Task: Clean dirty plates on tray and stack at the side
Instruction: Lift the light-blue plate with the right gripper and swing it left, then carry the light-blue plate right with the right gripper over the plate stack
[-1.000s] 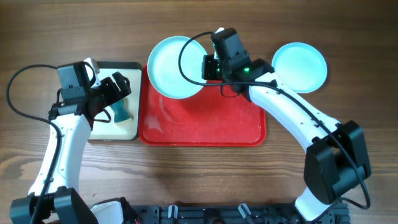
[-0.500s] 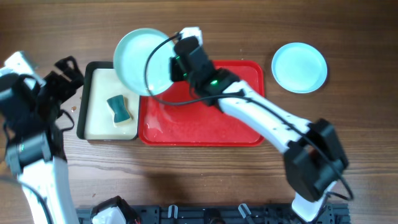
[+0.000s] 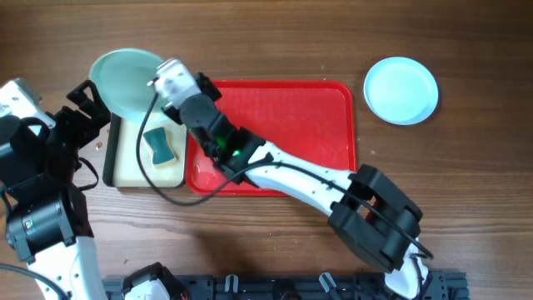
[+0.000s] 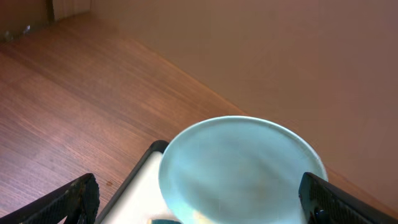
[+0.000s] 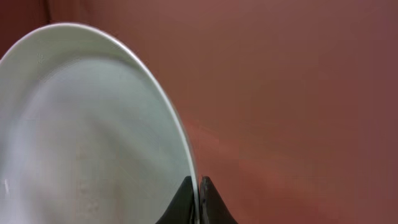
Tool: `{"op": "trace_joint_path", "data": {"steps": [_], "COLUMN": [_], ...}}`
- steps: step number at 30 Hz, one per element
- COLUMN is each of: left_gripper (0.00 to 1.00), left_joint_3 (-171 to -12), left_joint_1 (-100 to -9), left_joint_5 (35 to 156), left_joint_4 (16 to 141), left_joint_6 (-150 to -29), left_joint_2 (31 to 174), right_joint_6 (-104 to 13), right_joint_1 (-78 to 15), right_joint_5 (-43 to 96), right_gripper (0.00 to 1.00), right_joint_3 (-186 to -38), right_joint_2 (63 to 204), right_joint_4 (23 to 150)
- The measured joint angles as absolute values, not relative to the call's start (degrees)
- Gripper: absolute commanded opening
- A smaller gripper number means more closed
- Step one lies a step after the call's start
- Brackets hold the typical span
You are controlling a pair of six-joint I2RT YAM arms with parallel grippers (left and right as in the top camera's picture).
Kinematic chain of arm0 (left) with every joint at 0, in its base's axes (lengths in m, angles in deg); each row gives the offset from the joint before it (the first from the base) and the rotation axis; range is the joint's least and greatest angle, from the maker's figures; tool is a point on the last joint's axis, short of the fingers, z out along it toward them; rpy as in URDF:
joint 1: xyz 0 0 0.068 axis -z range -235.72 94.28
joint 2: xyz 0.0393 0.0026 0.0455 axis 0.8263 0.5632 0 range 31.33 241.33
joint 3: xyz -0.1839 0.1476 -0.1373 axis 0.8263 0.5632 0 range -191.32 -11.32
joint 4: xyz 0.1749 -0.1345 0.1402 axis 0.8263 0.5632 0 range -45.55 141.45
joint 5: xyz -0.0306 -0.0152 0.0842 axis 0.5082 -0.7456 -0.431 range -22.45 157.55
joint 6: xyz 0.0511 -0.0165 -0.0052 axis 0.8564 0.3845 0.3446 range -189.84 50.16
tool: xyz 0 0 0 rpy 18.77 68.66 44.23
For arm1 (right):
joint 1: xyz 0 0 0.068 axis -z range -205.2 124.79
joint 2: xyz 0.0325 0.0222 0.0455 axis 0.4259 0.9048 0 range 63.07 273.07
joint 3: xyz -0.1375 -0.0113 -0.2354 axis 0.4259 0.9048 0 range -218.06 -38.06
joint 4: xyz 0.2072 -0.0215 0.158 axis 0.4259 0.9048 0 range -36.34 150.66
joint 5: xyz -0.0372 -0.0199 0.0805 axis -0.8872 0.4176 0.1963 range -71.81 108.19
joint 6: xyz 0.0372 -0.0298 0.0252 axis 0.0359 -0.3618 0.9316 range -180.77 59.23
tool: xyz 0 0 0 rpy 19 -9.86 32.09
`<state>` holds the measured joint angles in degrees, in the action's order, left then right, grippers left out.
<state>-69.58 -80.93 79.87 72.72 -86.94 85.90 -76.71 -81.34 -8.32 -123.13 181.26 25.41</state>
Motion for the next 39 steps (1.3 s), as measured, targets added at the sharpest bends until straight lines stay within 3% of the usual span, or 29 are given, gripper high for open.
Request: {"op": "trace_joint_path", "data": {"steps": [4,11,29,39], "left_gripper": [1.0,1.0,1.0,1.0], "left_joint_3": [-69.6,-69.6,-69.6,-69.6], "left_joint_1": [-80.9,-80.9,-80.9,-80.9], "left_joint_5": [79.9,79.9,79.9,79.9], "left_joint_4": [72.7,72.7,72.7,72.7], "left_joint_6": [-86.9,-86.9,-86.9,-86.9], "left_joint_2": [87.5,90.6,96.6,96.7], "right_joint_6": [-97.0,-114.6,-117.5,-113.3], "right_joint_1": [-83.1,-83.7,-83.7,-83.7], "right_joint_5": [-9.4,-10.0,-10.2,-10.2], "right_gripper": [0.04,0.04,0.04,0.04], "right_joint_3": [-123.2,-123.2,-123.2,-123.2], "right_joint_2": [181.3,181.3,181.3,181.3], "right_joint_4": [18.4,6.4,5.4,8.4]}}
